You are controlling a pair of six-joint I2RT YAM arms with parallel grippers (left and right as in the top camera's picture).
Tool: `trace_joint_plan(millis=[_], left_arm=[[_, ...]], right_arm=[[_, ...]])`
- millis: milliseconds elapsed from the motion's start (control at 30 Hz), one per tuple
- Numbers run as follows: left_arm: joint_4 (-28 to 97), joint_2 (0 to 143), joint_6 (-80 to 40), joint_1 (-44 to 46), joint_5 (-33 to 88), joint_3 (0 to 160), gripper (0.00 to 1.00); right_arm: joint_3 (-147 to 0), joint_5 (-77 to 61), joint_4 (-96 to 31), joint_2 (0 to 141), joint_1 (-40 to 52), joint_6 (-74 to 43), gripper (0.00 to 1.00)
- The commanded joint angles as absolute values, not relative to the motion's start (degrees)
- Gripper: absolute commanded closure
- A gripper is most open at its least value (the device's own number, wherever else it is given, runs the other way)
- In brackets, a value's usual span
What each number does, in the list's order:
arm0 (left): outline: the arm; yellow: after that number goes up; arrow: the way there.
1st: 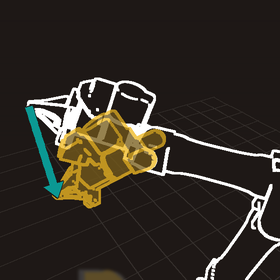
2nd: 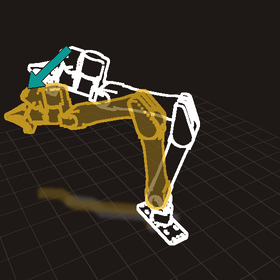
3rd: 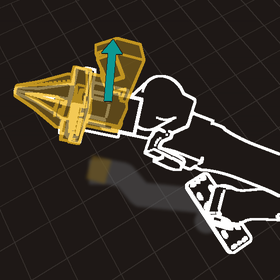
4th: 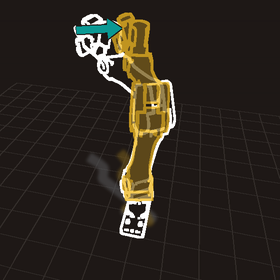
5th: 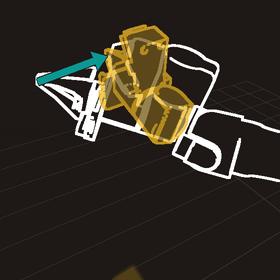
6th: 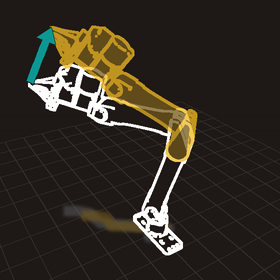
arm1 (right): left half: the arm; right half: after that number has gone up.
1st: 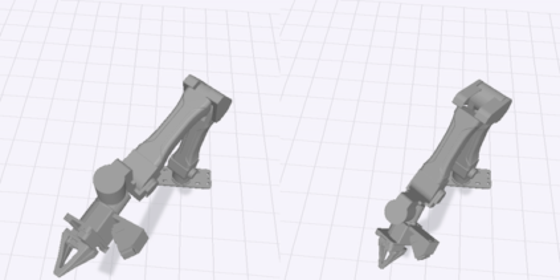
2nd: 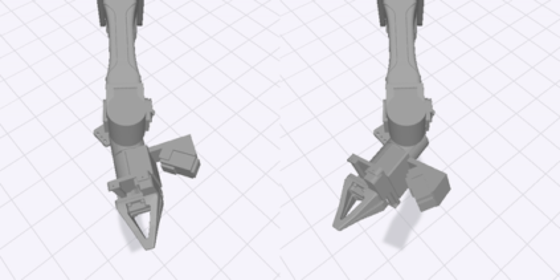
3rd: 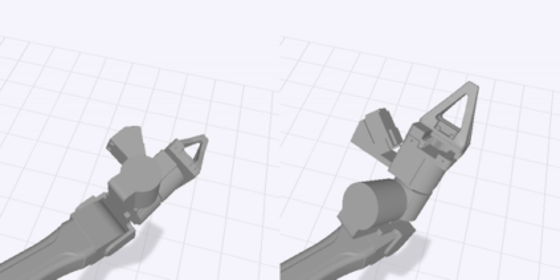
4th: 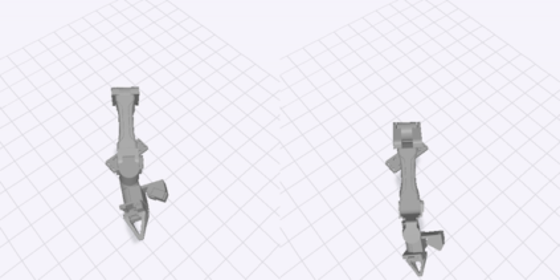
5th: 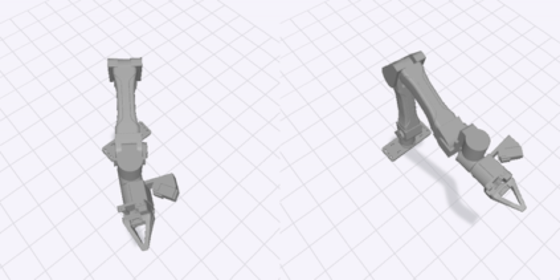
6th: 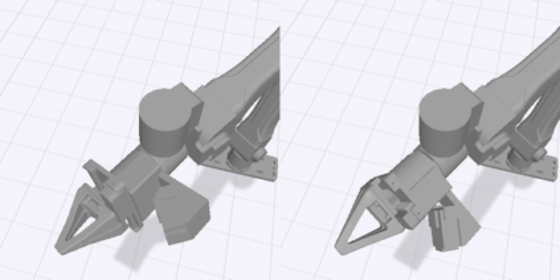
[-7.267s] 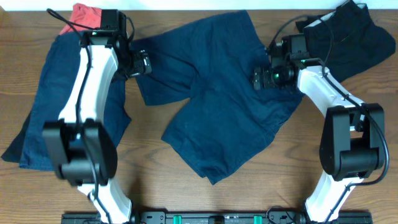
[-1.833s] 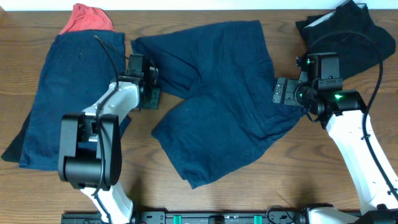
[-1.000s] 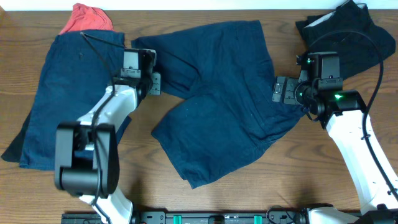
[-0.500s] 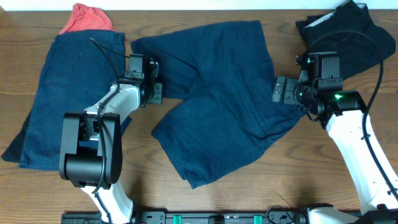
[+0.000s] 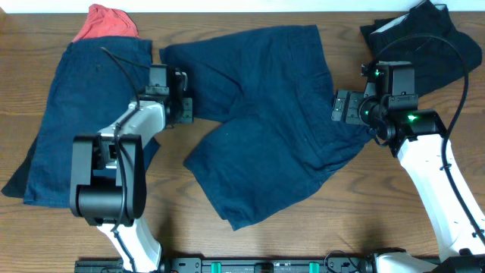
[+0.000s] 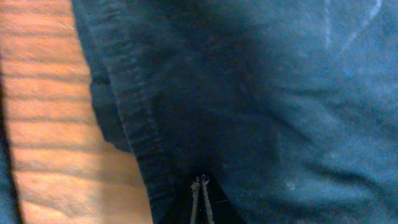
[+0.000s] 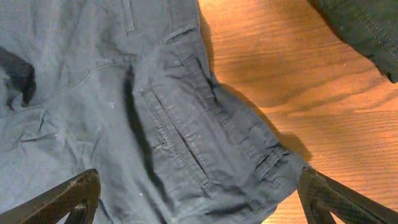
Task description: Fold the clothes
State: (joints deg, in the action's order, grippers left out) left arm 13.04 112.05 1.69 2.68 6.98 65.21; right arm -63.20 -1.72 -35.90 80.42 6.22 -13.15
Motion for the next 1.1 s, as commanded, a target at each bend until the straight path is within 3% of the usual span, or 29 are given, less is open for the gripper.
trace_joint_plan(millis=[0,233,367,533,633,700,1067], left_arm=[[13.6,117.9,2.4,-0.1,6.9,66.8,0.94],[16.5,117.9,2.9,-1.0,7.3,71.0,0.94],[21.8,115.1,2.9,-0.4,7.3,74.7,0.83],[28.8,109.7,2.9,0.8,7.3,78.5,0.56],[34.1,105.0,2.2,1.6,7.3,80.1,0.34],[36.6,101.5,0.8,1.8,7.3,80.2,0.28],[57.7,84.5,-7.8,8.7,7.3,80.1,0.24]], right_arm=[[-63.3,-2.0,-35.3,80.5,6.0,-12.6,0.01],[-63.3,-2.0,-34.1,80.7,6.0,-12.6,0.01],[-63.3,-2.0,-33.7,80.7,6.0,-12.5,0.01],[-63.3,-2.0,-33.0,80.7,6.0,-12.6,0.01],[-63.3,-2.0,-33.0,80.7,6.0,-12.6,0.01],[-63.3,-2.0,-33.0,80.6,6.0,-12.5,0.01],[-63.4,-6.7,-34.2,75.7,5.0,-12.6,0.01]])
